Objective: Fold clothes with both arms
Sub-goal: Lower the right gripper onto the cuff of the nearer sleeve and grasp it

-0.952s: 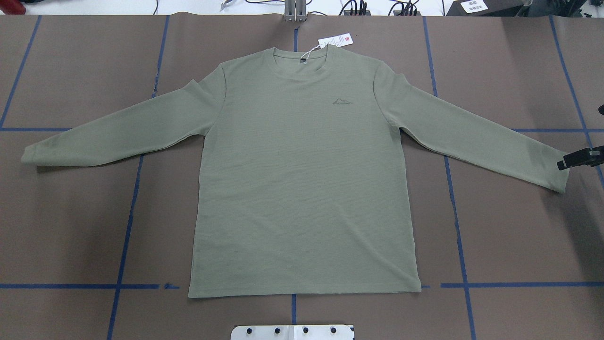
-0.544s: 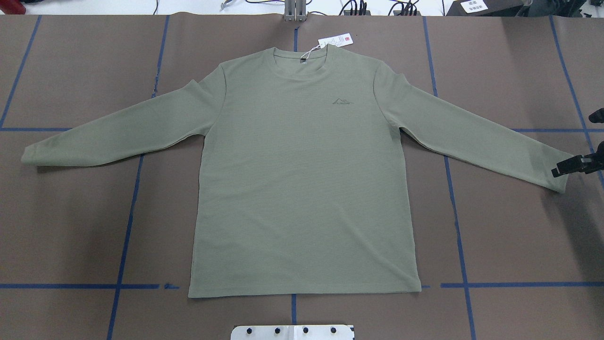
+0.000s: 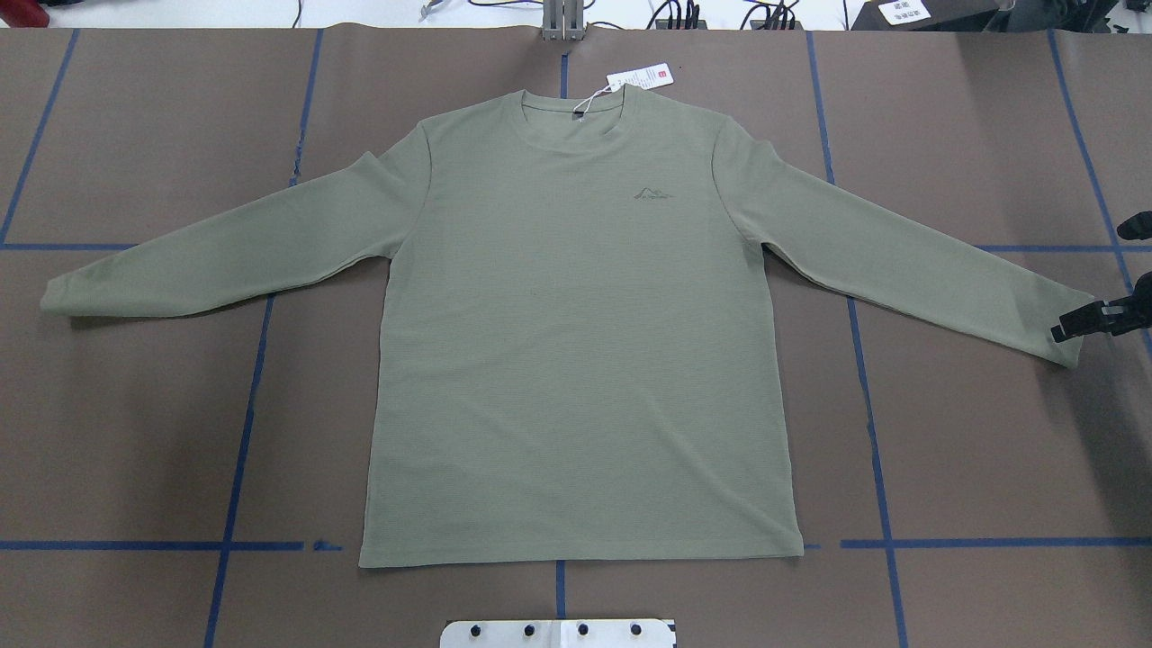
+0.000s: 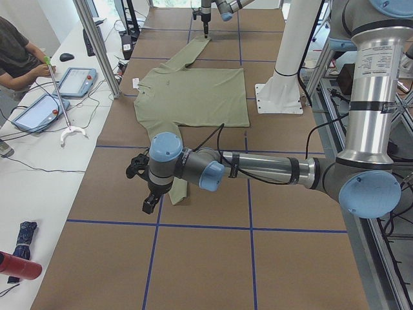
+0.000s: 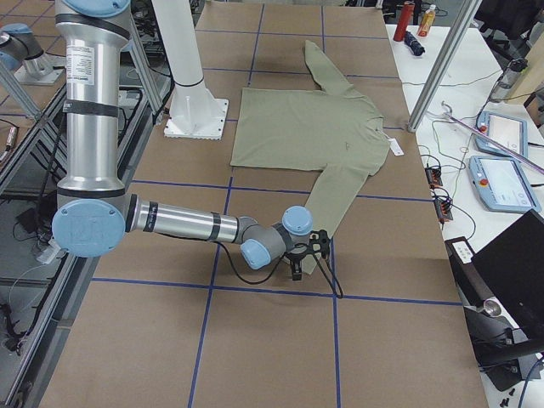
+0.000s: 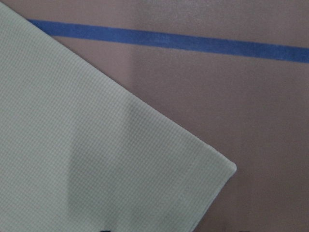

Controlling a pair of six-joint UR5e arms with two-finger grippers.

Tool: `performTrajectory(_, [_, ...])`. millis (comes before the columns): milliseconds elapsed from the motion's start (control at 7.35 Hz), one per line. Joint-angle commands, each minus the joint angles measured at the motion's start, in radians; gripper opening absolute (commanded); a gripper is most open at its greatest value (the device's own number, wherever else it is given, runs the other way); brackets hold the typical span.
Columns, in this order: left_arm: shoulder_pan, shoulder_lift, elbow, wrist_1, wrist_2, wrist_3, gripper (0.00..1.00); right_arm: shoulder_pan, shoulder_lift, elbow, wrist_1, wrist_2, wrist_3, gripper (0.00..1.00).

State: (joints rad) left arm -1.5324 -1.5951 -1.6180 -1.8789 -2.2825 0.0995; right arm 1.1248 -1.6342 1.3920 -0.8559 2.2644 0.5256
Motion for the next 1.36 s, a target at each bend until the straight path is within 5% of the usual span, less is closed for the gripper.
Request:
performTrajectory(0, [0.0,0.001,0.001,0.0,-0.002,0.003,1.0,0.0,0.002,-0.001,0.0,0.0,0.001,0.68])
performTrajectory(408, [0.0,0.003,-0.002,0.001,0.0,0.005,1.0,0.0,0.002,0.002,0.0,0.0,-0.001,0.18])
performTrajectory(680, [-0.002,0.003,-0.005,0.0,0.0,0.005,1.0,0.0,0.002,0.015,0.002,0.006,-0.004,0.0])
performTrajectory(1224, [0.0,0.003,-0.003,0.0,0.0,0.003,1.0,0.001,0.005,0.088,0.0,0.065,0.002,0.0])
